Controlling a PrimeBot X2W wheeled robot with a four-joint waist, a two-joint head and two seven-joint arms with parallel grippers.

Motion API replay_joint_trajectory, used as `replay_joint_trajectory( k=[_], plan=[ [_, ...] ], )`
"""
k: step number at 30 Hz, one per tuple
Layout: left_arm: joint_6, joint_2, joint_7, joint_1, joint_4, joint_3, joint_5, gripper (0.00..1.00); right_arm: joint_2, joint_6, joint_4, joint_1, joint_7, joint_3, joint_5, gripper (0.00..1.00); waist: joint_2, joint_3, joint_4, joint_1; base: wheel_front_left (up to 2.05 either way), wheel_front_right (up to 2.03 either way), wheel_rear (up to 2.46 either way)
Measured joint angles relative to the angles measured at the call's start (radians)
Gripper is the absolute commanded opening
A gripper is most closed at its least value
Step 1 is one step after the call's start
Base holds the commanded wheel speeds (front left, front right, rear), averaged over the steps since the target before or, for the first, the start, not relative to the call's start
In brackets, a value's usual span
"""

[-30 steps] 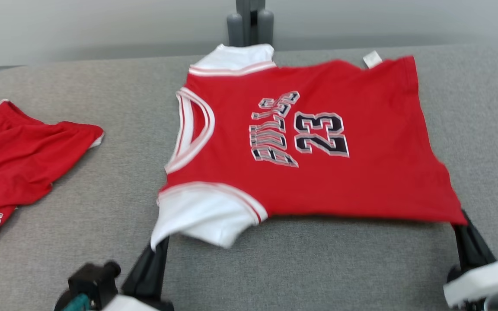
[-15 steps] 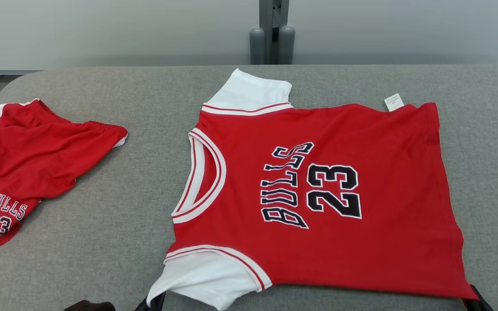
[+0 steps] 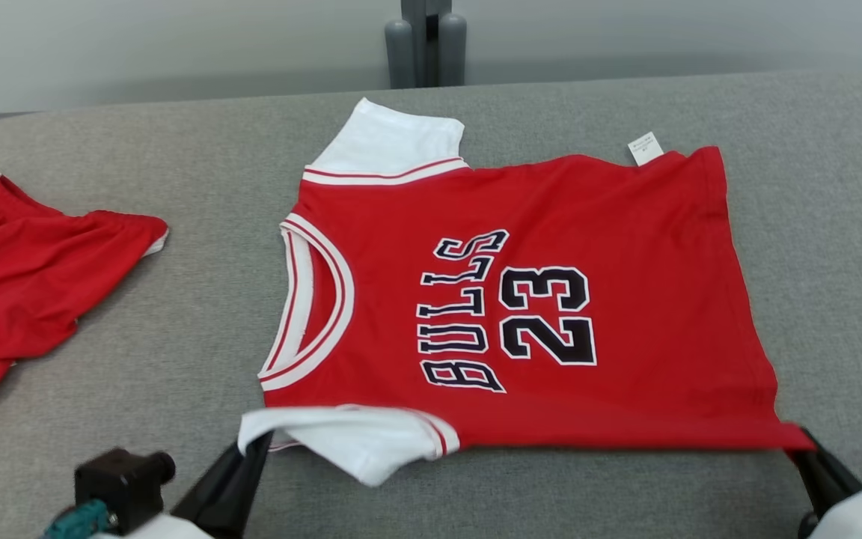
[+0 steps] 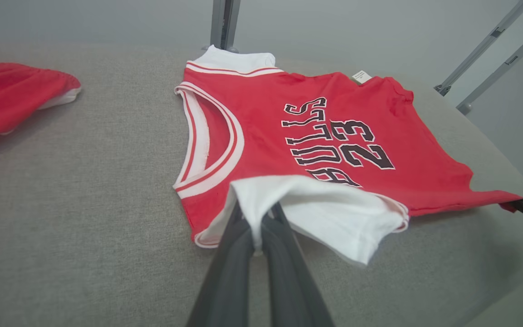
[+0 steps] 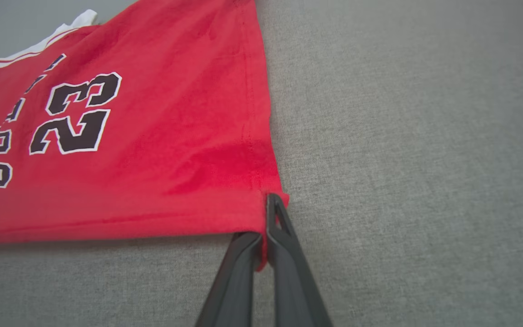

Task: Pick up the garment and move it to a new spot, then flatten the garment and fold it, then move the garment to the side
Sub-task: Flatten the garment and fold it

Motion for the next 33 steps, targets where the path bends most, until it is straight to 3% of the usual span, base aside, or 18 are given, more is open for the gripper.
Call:
replay_joint_trajectory(
  k=[5,10,17,25,26,27,28,29,33],
  plan=[
    [-0.039,0.04,0.023,-0.112,0.028,0.013,0.01,0.0,-0.031,0.0,-0.043,-0.101,0.081,0.019,0.007,0.0,0.0,0.032,-0.029,-0.0001,0.0,0.0,0.0],
    [-0.081,0.046,0.039,-0.229,0.089,0.016,-0.009,0.0,-0.063,0.0,-0.025,-0.207,0.108,0.051,0.007,0.0,0.0,0.078,-0.049,0.0,0.0,0.0,0.0],
    [-0.132,0.022,0.028,-0.396,0.245,0.005,-0.034,0.0,-0.079,0.0,0.069,-0.348,0.1,0.113,0.01,0.0,0.0,0.158,-0.062,0.0,0.0,0.0,0.0],
    [-0.16,-0.004,-0.012,-0.499,0.384,-0.014,-0.02,0.0,-0.103,0.0,0.17,-0.456,0.055,0.178,0.026,0.0,0.0,0.222,-0.069,0.0,0.0,0.0,0.0],
    [-0.162,-0.006,-0.017,-0.501,0.396,-0.015,-0.018,0.04,-0.107,0.0,0.177,-0.463,0.047,0.183,0.03,0.0,0.0,0.225,-0.069,0.0,0.0,0.0,0.0],
    [-0.161,-0.01,-0.028,-0.504,0.41,-0.014,-0.015,0.42,-0.109,0.0,0.189,-0.471,0.037,0.185,0.035,0.4,0.0,0.228,-0.068,0.0,0.0,0.0,0.0],
    [-0.161,-0.016,-0.036,-0.51,0.42,-0.014,-0.015,1.0,-0.109,0.0,0.196,-0.475,0.026,0.186,0.043,0.92,0.0,0.229,-0.066,0.0,0.0,0.0,0.0],
    [-0.161,-0.023,-0.045,-0.518,0.425,-0.015,-0.012,1.0,-0.108,0.0,0.199,-0.477,0.019,0.188,0.053,1.0,0.0,0.23,-0.064,0.0,0.0,0.0,0.0],
    [-0.146,-0.043,-0.113,-0.518,0.44,-0.003,-0.006,1.0,-0.097,0.0,0.197,-0.468,-0.034,0.167,0.083,1.0,0.0,0.224,-0.056,0.0,0.0,0.0,0.0]
  ],
)
